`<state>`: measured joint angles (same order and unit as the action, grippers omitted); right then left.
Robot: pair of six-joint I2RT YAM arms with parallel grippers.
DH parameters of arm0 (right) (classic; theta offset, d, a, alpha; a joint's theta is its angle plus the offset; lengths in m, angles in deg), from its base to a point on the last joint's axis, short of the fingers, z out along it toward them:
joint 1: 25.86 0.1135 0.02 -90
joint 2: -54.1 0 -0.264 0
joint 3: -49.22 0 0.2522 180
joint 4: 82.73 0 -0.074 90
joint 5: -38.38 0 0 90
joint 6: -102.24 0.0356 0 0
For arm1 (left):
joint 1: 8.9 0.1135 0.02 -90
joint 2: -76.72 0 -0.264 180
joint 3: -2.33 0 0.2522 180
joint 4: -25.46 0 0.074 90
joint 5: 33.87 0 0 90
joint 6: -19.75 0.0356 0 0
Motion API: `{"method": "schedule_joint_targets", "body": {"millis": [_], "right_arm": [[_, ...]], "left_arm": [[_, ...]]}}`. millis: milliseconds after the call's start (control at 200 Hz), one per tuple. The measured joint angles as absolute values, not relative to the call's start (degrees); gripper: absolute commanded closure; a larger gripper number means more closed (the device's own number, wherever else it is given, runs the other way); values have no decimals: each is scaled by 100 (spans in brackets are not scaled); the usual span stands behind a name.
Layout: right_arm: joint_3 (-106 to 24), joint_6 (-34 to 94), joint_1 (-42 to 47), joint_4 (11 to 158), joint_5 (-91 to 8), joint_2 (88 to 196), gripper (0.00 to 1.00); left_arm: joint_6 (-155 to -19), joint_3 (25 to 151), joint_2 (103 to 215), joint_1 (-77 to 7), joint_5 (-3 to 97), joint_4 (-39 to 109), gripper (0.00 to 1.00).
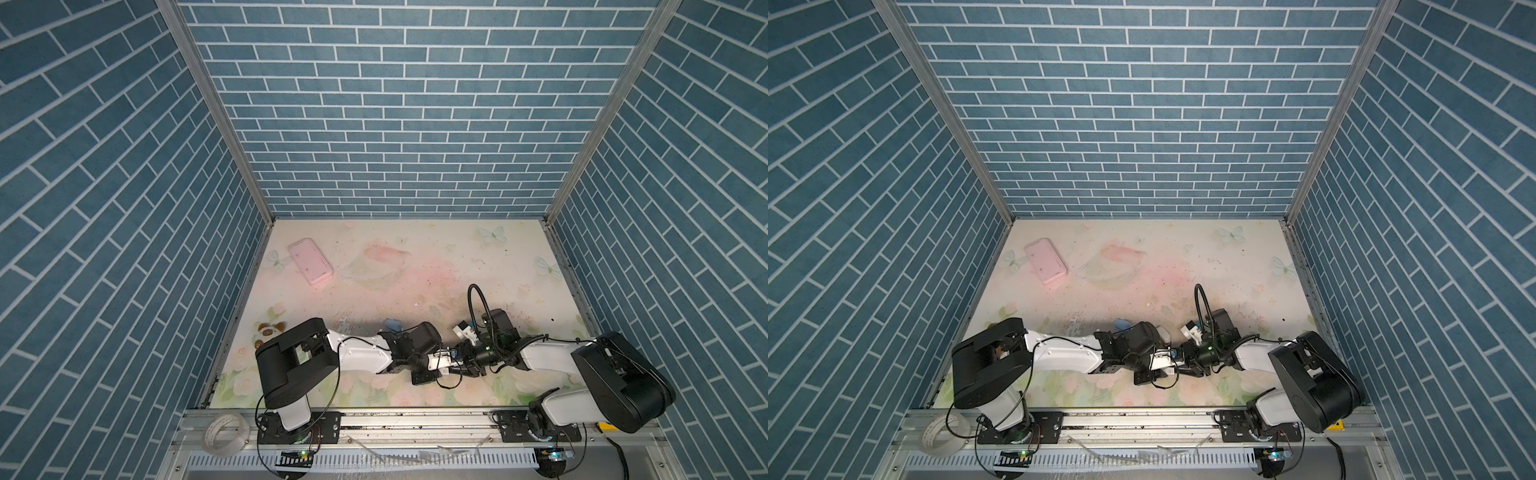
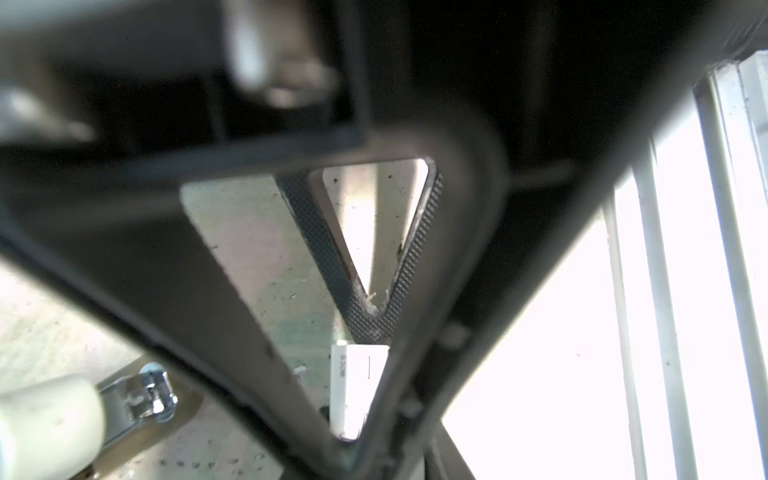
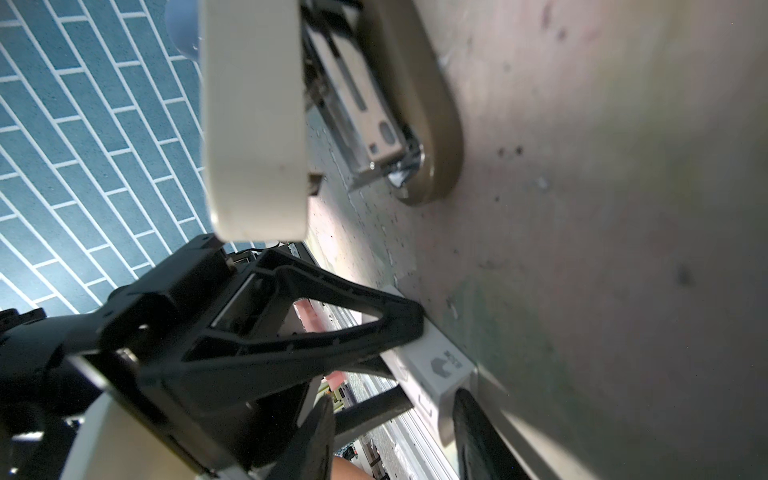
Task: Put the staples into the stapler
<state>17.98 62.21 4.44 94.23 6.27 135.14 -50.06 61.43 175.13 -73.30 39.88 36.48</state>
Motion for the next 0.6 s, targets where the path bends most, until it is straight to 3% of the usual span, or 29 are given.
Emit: {"method": "schedule_joint_targets", "body": {"millis": [435,600], "right_arm": [[1733,6199,495,9703,699,13817,52],[1733,6193,495,9708,686,13815,52]], "left_arm": [[-5013,6246,17572,-7330,3951,3733,63],[-5011,6246,17570,-7330,3927,3747,54]]}}
